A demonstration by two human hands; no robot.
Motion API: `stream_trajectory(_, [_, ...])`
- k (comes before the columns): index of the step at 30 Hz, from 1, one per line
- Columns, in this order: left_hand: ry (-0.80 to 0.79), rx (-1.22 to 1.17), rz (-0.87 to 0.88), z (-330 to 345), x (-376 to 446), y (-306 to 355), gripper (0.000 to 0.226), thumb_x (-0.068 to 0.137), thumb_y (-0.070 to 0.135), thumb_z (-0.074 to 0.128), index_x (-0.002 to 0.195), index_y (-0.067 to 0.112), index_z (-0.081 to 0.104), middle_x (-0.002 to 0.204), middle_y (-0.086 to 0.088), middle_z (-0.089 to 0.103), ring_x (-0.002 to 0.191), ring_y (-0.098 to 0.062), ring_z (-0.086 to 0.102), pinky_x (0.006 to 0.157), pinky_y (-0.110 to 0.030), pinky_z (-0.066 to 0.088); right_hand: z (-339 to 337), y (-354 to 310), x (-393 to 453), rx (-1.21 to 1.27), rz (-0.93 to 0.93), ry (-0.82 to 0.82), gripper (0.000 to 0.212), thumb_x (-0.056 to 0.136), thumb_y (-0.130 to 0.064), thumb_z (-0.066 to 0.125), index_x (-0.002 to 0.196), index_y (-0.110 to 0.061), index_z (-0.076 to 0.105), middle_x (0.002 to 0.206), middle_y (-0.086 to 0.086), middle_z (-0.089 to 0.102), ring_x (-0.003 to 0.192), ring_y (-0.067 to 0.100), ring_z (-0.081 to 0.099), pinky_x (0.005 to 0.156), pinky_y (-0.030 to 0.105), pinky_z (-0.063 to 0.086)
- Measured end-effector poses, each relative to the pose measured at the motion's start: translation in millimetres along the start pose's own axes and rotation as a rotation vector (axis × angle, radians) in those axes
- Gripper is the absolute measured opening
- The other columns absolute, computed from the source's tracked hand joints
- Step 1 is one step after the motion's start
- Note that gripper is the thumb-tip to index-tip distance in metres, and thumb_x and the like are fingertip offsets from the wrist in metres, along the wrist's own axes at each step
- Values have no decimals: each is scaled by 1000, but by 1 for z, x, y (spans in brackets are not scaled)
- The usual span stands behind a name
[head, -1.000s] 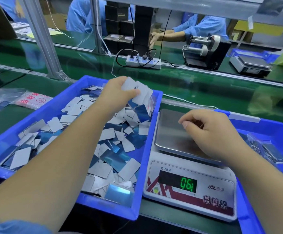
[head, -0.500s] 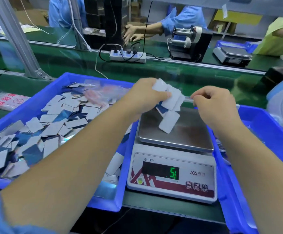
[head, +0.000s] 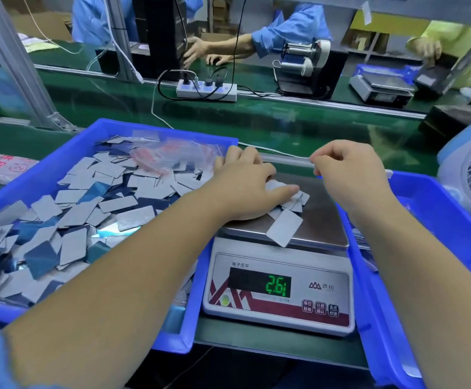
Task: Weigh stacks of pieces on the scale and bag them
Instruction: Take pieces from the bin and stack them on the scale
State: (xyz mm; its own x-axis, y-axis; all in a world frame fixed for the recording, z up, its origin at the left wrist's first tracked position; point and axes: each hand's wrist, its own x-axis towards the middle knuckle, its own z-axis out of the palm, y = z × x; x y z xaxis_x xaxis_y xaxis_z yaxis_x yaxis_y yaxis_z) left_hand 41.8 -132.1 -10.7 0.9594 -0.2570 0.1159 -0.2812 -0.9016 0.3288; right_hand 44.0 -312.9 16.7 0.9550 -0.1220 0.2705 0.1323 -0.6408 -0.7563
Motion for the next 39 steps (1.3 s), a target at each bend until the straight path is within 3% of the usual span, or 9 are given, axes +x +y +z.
stream_trajectory(6, [109,-343,-59,-6,-2,-3,43,103,52,29,87,27,61,98,8,45,111,-21,30,98,-42,26,1,-3,-4,-34,-11,-33,23,84,-19,53,70,-29,67,66,-13,65,55,2,49,52,23,34])
stream_trajectory(9, [234,-453,-110,-14,-2,-15,43,104,40,34,101,12,66,104,-3,54,114,-27,40,93,-39,34,1,-4,-5,-43,-15,-60,24,85,-18,52,70,-28,68,64,-15,65,56,3,49,53,23,35])
stream_trajectory(14, [352,-571,-160,-19,-5,-25,44,103,35,40,100,-2,63,107,-17,63,104,-25,52,87,-37,42,2,-6,-8,-63,-40,-95,23,85,-18,52,71,-29,68,65,-22,64,48,-4,48,52,22,35])
stream_trajectory(18, [338,-565,-174,-14,-4,-23,30,99,36,48,89,14,66,74,2,57,75,-14,53,65,-32,39,4,-7,-9,-79,-55,-119,24,85,-17,52,71,-27,68,61,-24,63,48,-4,49,50,20,36])
stream_trajectory(21, [315,-543,-186,-10,-2,-23,19,95,29,54,77,32,61,68,13,55,62,2,49,58,-20,37,5,-8,-10,-91,-57,-134,24,85,-17,51,73,-26,69,58,-25,61,49,-5,50,48,17,35])
stream_trajectory(24, [291,-536,-194,-9,-2,-25,23,92,17,51,81,35,61,65,14,53,58,2,49,49,-13,33,5,-8,-11,-105,-73,-155,24,85,-16,51,73,-26,69,56,-26,60,49,-7,49,46,13,35])
stream_trajectory(28, [248,-549,-200,-8,-1,-27,26,89,12,48,83,35,60,64,13,51,60,-4,48,54,-22,35,4,-10,-12,-91,-86,-180,24,86,-15,52,73,-25,69,57,-26,60,49,-7,50,40,6,32])
stream_trajectory(36, [210,-553,-140,-5,-2,-23,21,90,18,54,81,34,62,62,15,54,57,3,47,51,-12,36,6,-11,-14,-154,-92,-210,23,88,-19,54,73,-29,69,64,-17,63,57,-3,54,43,7,33])
stream_trajectory(39, [217,-520,-143,-11,-3,-25,21,90,16,52,85,33,63,66,14,55,61,1,49,56,-19,38,6,-11,-14,-145,-92,-215,24,88,-19,53,73,-29,69,60,-19,63,55,-5,54,40,6,33])
